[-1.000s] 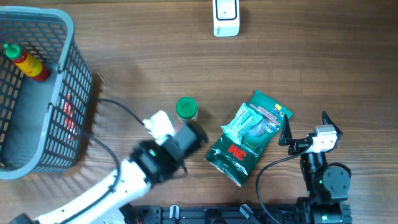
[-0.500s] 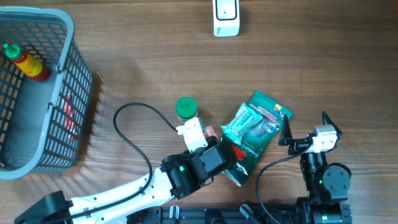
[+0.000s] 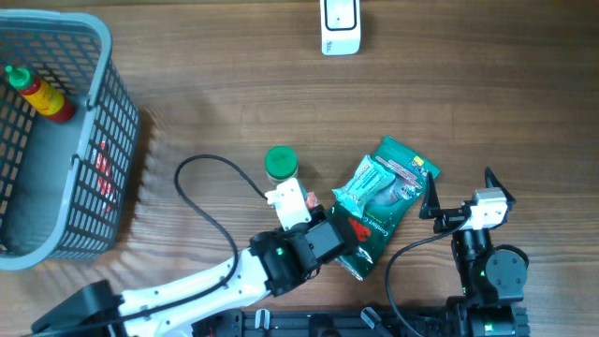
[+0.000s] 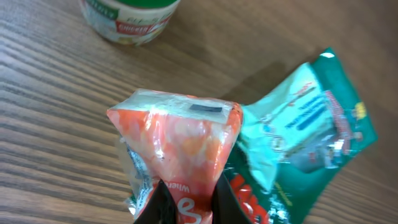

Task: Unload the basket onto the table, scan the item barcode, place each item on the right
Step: 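Carry the red tissue box and place it beside the jar, then move the left gripper back into the basket toward the red tube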

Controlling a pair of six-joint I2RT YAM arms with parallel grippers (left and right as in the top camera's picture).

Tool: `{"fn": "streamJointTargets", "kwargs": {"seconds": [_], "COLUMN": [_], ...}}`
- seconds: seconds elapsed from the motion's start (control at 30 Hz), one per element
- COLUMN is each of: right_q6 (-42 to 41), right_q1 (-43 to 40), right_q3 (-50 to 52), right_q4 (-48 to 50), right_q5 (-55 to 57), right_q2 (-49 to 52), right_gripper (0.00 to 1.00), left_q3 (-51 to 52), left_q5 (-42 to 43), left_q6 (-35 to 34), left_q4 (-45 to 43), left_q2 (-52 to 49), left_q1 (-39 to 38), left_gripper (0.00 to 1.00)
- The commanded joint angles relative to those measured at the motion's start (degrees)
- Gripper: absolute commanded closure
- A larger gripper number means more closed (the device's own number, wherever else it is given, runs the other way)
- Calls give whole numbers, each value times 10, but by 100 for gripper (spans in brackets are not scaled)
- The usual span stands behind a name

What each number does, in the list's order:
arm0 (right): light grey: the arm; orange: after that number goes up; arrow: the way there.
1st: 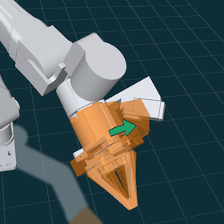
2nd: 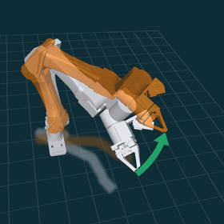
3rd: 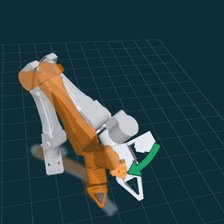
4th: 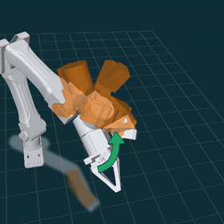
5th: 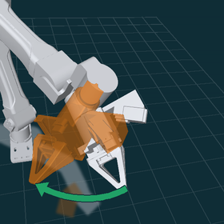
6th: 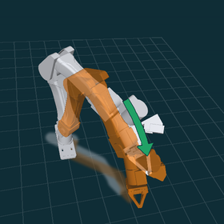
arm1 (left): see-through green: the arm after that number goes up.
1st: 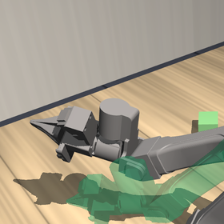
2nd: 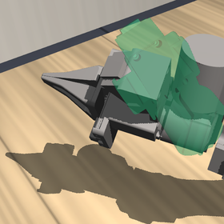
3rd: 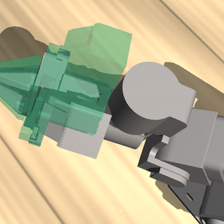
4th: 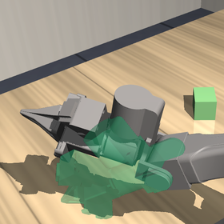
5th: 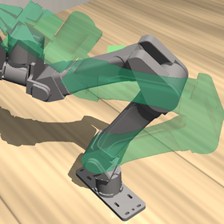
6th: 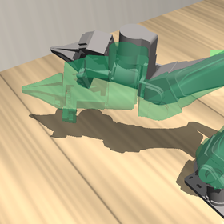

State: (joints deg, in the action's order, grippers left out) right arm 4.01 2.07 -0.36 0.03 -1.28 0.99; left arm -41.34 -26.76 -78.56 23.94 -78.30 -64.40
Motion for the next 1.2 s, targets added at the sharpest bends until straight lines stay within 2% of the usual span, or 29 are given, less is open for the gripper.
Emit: {"fn": "streamJointTargets", "kwargs": {"seconds": [0.0,0.17,0.33,0.37,0.43,0.5,0.57,0.67,0.97,1.07,1.17], "right_q6": [4,4,4,4,4,4,4,4,4,4,4], "right_q1": [2,2,2,2,2,2,2,2,2,2,2], "right_q3": [0,0,0,1,0,0,0,0,0,0,0], "right_q4": [2,2,2,2,2,2,2,2,2,2,2], "right_q5": [-3,-3,-3,-3,-3,-3,-3,-3,-3,-3,-3], "right_q2": [-3,-3,-3,-3,-3,-3,-3,-3,-3,-3,-3], "right_gripper": [0,0,0,0,0,0,0,0,0,0,0], "left_q3": [7,5,5,5,5,5,5,5,5,-12,-64], "left_q5": [-14,-23,-36,-37,-42,-41,-39,-27,-23,-30,-31], "left_q6": [3,18,18,18,18,18,16,16,28,93,239], "left_q4": [-1,34,33,33,36,35,28,9,10,9,10], "left_q2": [-8,19,-5,-11,-14,-12,-9,-7,1,25,74], "left_q1": [-2,1,1,1,1,2,2,2,2,13,40], "left_gripper": [96,96,96,92,68,36,13,1,0,0,0]}}
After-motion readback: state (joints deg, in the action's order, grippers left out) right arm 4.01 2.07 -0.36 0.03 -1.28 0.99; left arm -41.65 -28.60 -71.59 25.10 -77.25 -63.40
